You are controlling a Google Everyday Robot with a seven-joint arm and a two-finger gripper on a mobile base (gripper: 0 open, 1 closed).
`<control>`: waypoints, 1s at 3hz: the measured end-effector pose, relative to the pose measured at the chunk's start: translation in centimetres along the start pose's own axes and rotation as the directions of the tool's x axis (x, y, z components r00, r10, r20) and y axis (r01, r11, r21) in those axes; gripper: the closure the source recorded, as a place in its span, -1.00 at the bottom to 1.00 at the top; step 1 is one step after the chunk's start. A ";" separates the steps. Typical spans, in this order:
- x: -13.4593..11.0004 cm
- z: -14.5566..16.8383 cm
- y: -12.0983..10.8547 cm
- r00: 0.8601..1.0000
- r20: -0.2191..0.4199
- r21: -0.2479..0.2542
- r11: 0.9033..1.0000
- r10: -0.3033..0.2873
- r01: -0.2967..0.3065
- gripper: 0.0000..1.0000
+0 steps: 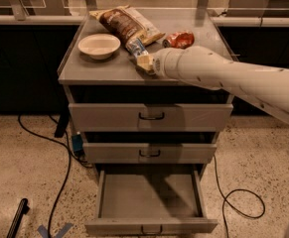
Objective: Pick redbull can from bottom drawer and place on counter
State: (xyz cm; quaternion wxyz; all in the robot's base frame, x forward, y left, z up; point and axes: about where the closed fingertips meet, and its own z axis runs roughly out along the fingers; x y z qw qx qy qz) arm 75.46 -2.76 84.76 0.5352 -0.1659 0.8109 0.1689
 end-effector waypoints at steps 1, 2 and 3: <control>0.0 0.0 0.0 1.000 0.000 0.000 1.000 0.000 0.000 0.15; 0.0 0.0 0.0 1.000 0.000 0.000 1.000 0.000 0.000 -0.31; 0.0 0.0 0.0 1.000 0.000 0.000 1.000 0.000 0.000 -0.78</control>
Offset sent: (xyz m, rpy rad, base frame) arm 0.0000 0.0000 0.0000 0.0000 0.0000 0.0000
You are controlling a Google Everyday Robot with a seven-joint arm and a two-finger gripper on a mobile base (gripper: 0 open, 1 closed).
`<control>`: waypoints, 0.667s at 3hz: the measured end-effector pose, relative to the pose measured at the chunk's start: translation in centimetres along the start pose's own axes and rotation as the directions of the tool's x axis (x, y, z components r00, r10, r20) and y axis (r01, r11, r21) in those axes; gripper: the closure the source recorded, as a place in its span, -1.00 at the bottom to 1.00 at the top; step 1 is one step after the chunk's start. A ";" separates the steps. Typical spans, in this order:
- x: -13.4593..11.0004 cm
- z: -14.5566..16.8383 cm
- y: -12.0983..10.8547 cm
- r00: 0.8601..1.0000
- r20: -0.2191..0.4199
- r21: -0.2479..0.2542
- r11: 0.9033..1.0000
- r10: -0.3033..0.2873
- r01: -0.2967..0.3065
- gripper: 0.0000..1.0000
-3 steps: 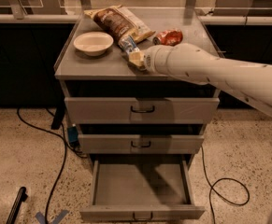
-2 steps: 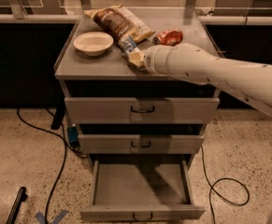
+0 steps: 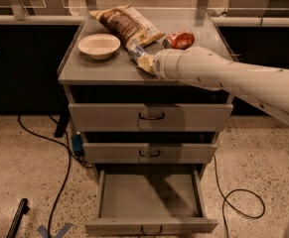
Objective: Pick redbull can from bottom drawer and place on counter
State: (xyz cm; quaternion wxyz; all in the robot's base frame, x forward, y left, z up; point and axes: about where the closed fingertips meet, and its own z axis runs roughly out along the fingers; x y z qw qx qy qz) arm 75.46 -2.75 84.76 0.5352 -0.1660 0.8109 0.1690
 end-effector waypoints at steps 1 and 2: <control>0.0 0.0 0.0 1.000 0.000 0.000 1.000 0.000 0.000 -1.00; 0.0 0.0 0.0 1.000 0.000 0.000 1.000 0.000 0.000 -1.00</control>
Offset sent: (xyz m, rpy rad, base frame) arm 0.0000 0.0000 0.0000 0.0000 0.0000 0.0000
